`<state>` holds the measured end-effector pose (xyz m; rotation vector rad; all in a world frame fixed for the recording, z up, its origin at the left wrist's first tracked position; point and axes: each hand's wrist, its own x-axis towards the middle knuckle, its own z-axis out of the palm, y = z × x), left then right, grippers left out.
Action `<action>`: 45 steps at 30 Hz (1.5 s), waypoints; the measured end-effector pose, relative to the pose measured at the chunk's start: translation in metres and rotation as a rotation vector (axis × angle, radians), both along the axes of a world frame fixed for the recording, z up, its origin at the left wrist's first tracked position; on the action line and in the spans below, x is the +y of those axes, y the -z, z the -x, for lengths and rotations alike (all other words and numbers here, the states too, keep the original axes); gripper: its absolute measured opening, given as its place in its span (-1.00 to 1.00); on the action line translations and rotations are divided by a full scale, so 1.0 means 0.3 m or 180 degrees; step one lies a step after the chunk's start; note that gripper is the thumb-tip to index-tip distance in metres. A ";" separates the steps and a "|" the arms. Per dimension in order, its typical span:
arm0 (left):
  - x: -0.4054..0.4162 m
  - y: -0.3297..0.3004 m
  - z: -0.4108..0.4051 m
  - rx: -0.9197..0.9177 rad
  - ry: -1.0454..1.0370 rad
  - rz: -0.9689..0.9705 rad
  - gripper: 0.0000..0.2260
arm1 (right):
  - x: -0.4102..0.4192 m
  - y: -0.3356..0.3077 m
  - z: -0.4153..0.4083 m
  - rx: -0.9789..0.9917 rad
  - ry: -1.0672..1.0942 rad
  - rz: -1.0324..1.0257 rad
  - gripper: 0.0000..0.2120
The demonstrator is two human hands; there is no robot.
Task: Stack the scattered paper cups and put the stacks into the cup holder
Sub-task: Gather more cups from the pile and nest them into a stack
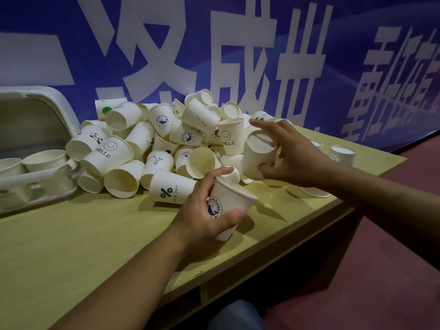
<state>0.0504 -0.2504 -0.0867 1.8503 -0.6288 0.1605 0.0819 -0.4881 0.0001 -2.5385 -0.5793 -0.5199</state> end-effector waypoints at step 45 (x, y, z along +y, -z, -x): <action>0.009 -0.009 -0.002 -0.0197 -0.0465 0.0372 -0.27 | -0.034 -0.015 -0.294 -0.0030 0.1583 0.0542 -0.60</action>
